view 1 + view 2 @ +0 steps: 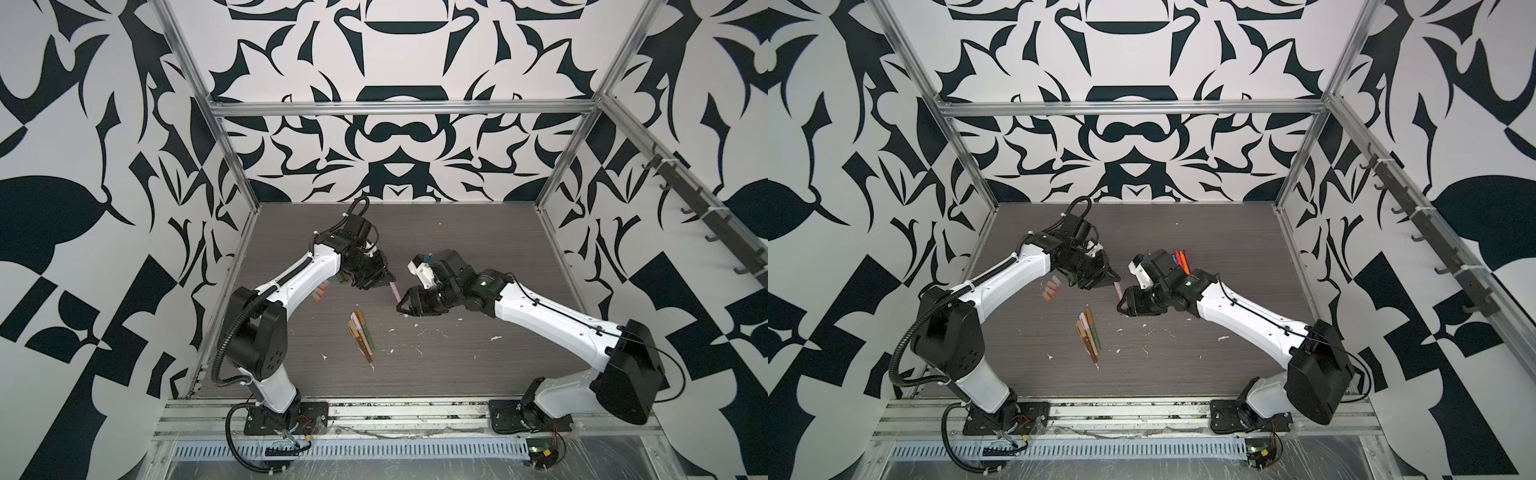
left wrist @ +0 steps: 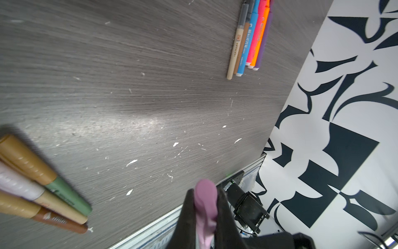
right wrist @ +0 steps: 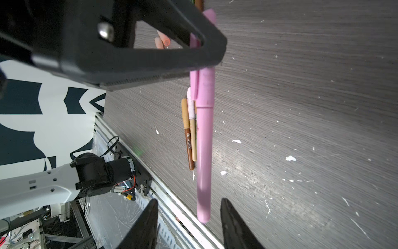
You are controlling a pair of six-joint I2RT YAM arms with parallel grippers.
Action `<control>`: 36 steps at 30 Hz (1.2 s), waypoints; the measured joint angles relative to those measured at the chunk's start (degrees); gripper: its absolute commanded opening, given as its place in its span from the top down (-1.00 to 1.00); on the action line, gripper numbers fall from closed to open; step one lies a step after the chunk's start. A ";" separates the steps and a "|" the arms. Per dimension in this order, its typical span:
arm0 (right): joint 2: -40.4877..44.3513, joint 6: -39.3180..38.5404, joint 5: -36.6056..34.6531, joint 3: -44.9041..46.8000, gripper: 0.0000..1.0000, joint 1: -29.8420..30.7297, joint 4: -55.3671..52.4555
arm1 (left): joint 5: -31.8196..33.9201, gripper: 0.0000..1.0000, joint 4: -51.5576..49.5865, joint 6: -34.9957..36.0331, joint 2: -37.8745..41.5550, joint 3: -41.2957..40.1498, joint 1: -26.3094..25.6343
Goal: Remove pen caps from pens
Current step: Open the pen cap on the pen.
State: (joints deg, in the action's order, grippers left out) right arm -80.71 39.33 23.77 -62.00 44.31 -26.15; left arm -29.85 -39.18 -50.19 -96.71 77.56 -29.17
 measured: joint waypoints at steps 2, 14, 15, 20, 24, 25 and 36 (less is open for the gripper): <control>-0.11 0.61 0.02 0.46 0.03 -0.13 0.35 | -0.17 1.00 0.66 -0.74 0.00 0.00 0.00; -1.97 1.97 0.46 0.57 0.36 -1.44 0.96 | -2.69 1.00 5.16 -3.08 0.83 0.00 -0.17; -1.99 1.90 0.50 0.57 0.36 -1.57 1.01 | -2.80 1.00 5.42 -3.15 1.01 0.00 -0.20; -2.01 1.86 0.70 0.57 0.33 -2.38 1.14 | -3.06 1.00 5.99 -3.39 1.40 0.00 -0.28; -2.01 1.81 1.07 0.44 0.33 -2.99 1.20 | -3.15 1.00 6.21 -3.41 1.84 -0.13 -0.44; -2.01 1.77 1.18 0.35 0.33 -3.04 1.18 | -3.19 1.00 6.40 -3.43 2.01 -0.24 -0.48; -2.01 1.01 3.23 -0.57 0.62 -3.43 1.77 | -3.48 1.00 7.23 -4.04 2.89 -1.33 -1.38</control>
State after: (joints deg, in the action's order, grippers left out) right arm -82.72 40.34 27.00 -62.57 40.88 -24.38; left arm -33.32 -31.94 -54.24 -93.82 76.23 -30.55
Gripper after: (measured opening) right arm 0.254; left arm 0.122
